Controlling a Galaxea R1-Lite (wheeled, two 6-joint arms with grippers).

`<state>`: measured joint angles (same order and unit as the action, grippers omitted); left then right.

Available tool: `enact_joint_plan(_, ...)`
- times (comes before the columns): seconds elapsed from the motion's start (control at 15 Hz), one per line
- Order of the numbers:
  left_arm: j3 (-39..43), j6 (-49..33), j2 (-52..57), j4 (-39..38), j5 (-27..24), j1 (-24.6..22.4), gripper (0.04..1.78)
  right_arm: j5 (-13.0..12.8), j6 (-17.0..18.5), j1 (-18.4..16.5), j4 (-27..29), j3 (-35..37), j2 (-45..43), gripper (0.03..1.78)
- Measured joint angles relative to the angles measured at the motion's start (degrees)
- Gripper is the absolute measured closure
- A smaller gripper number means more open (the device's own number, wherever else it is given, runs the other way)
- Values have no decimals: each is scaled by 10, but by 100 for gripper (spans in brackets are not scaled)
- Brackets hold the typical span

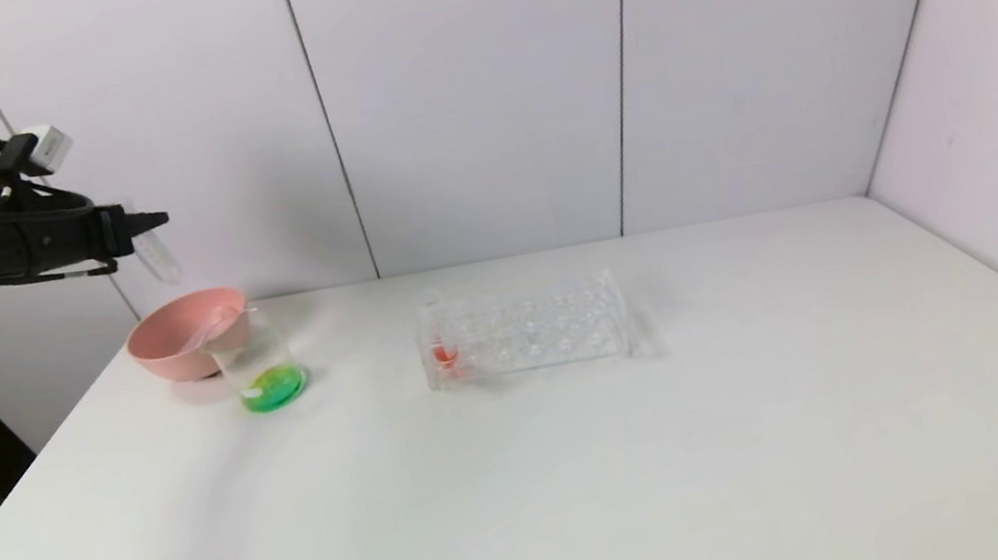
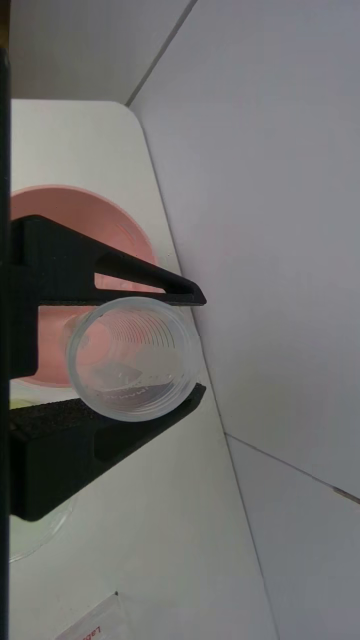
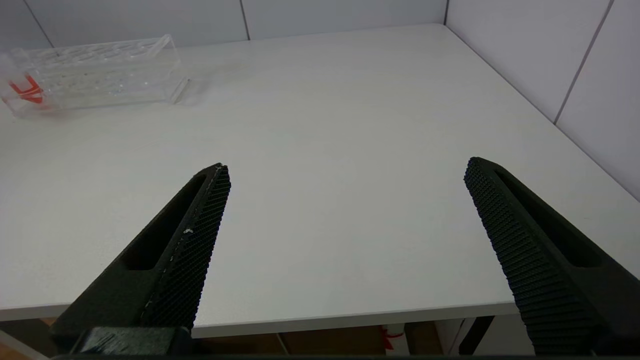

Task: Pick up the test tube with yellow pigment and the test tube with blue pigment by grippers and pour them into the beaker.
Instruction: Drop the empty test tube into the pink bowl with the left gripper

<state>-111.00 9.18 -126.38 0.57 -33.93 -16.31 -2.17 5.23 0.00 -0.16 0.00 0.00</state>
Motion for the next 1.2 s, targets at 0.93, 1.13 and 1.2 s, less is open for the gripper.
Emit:
enact_joint_plan(0.93,13,5,-16,15,2,-2,36,0,0,0,0,0,0,10)
enact_joint_plan(1.13,10,1,0,15,2,0,9,0,0,0,0,0,0,10)
enact_joint_plan(1.2,9,-1,12,15,1,0,5,0,0,0,0,0,0,10)
